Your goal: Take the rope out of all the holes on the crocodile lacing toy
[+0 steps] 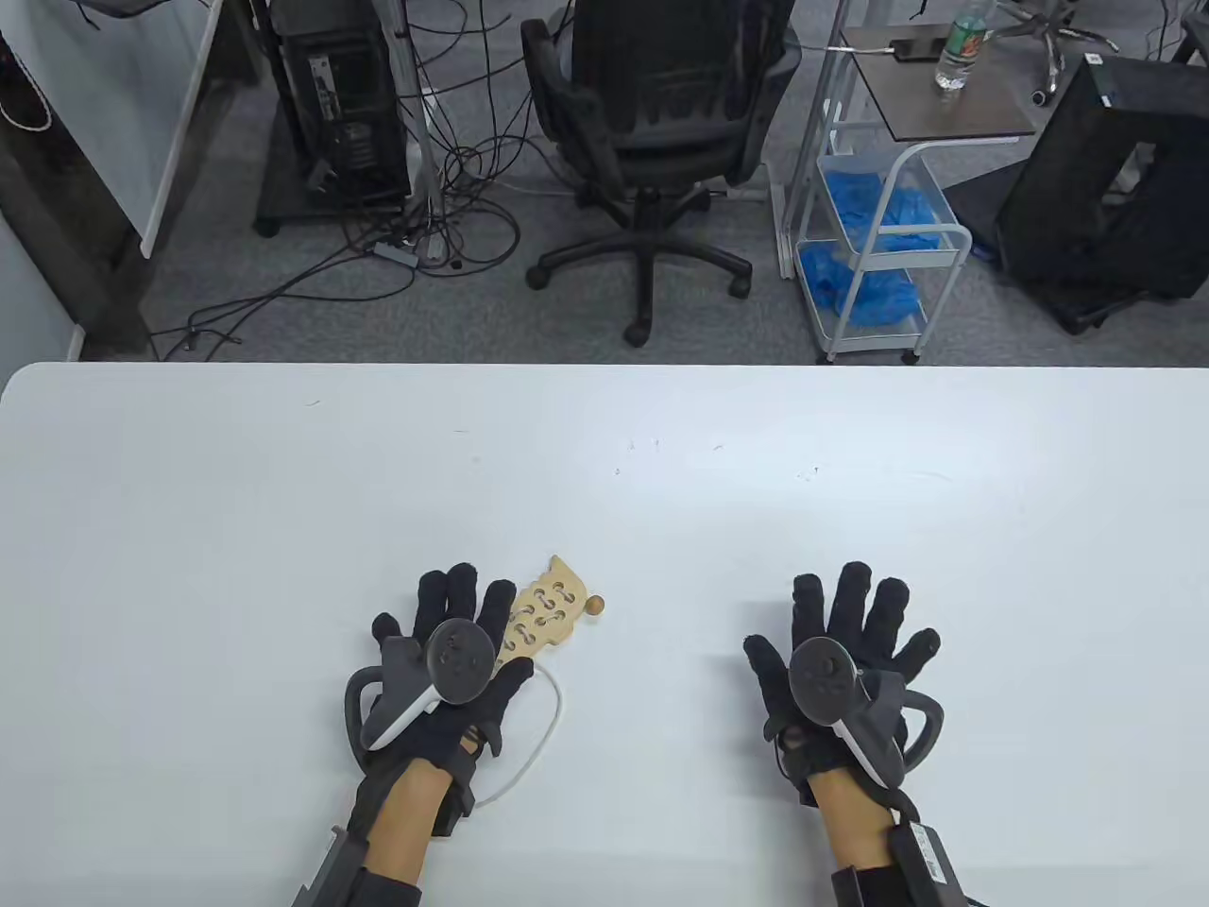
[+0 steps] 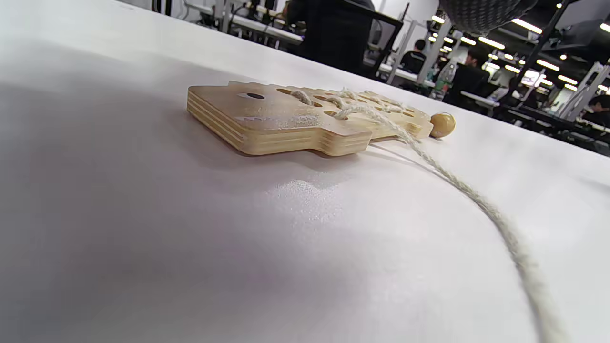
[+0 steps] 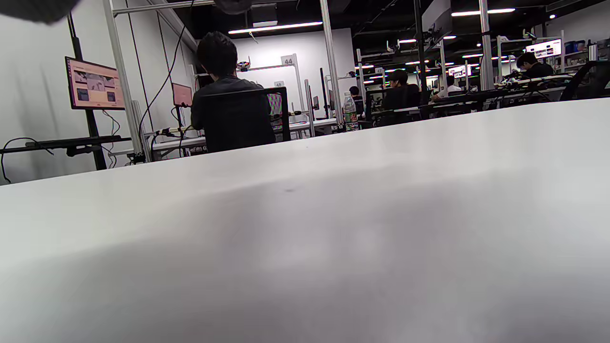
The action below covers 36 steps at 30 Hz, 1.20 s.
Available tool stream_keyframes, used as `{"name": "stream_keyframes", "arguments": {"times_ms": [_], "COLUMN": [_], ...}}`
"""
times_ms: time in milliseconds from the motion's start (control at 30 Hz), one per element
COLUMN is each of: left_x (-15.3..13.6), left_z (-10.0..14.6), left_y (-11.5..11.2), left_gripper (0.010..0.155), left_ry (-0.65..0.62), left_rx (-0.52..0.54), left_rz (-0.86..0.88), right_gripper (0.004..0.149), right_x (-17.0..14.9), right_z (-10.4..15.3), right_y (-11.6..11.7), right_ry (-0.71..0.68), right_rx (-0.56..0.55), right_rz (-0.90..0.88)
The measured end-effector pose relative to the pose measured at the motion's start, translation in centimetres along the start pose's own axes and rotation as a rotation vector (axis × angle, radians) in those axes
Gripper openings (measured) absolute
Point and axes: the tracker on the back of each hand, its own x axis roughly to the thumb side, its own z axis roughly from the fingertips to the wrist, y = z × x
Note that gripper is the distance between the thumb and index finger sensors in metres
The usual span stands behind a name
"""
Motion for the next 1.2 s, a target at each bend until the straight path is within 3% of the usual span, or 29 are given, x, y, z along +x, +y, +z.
{"name": "stream_keyframes", "arguments": {"times_ms": [400, 600, 800, 900, 1000, 1200], "left_x": [-0.4, -1.1, -2.4, -2.8, -3.1, -3.3], "left_z": [0.0, 0.4, 1.0, 1.0, 1.0, 1.1], "left_y": [0.2, 1.2, 2.0, 2.2, 2.4, 2.4], "left_gripper": [0.082, 0.082, 0.081, 0.081, 0.081, 0.081], "left_ry": [0.021, 0.067, 0.131, 0.145, 0.154, 0.151], "left_rx": [0.013, 0.094, 0.185, 0.213, 0.231, 0.239], "left_rz": [0.008, 0.019, 0.045, 0.06, 0.062, 0.087], "right_gripper": [0.076, 0.08, 0.084, 0.086, 0.089, 0.096], "right_x": [1.1, 4.2, 11.1, 15.2, 19.2, 24.5], "right_z": [0.2, 0.1, -2.7, -4.1, -5.2, -7.4], "right_y": [0.0, -1.5, -2.3, -1.1, 1.5, 6.1], "right_ry": [-0.062, -0.224, -0.385, -0.443, -0.484, -0.429], "right_rx": [0.018, 0.036, 0.295, 0.408, 0.489, 0.627], "right_rz": [-0.004, -0.047, 0.01, 0.048, 0.255, 0.54]}}
